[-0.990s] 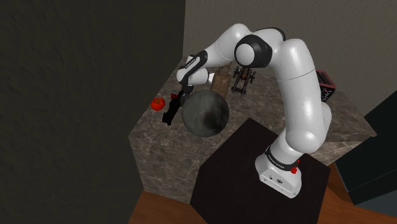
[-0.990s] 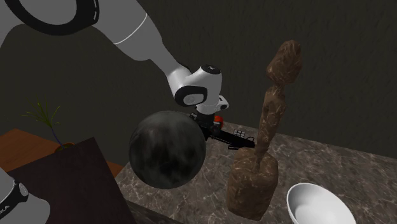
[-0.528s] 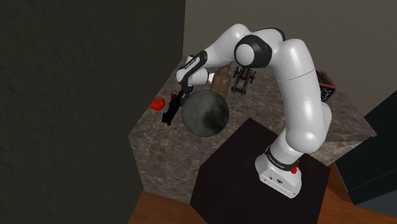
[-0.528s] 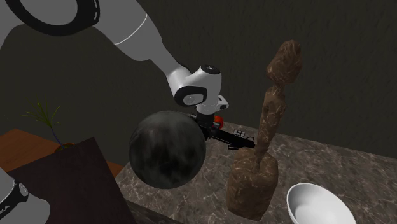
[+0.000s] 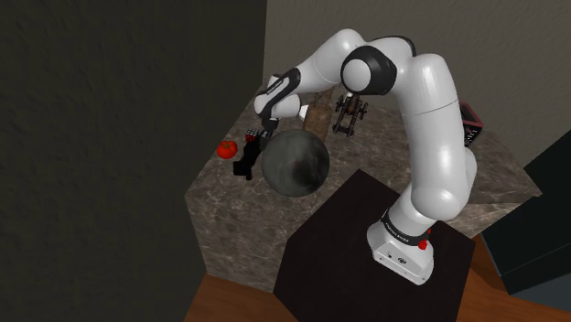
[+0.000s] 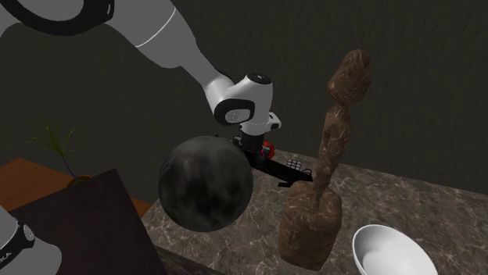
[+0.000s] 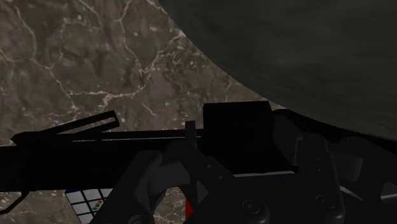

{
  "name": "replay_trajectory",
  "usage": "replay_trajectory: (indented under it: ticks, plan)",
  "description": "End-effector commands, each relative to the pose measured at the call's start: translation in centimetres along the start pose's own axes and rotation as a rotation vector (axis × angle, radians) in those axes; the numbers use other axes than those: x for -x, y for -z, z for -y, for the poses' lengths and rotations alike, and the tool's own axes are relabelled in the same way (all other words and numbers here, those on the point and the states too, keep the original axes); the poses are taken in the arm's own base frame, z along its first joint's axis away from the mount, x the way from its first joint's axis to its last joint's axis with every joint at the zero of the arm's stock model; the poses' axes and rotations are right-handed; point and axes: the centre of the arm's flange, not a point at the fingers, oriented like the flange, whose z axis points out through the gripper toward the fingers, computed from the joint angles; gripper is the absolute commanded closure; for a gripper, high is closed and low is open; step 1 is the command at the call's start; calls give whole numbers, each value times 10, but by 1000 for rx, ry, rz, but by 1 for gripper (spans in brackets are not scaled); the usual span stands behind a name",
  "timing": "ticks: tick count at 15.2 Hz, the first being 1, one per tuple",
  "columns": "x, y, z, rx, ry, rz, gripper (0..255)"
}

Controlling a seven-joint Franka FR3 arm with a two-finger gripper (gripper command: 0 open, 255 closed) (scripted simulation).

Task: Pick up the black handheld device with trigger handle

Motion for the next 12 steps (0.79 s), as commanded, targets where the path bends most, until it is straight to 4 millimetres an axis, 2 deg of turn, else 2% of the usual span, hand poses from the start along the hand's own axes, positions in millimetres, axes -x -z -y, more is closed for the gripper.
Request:
replay_trajectory:
  ticks: [1, 10, 12]
  plan:
    - [-1, 11, 0, 1, 0, -1, 255]
    - [-6, 58, 5, 1, 0, -1, 255]
    - [-6, 59, 5, 1, 0, -1, 255]
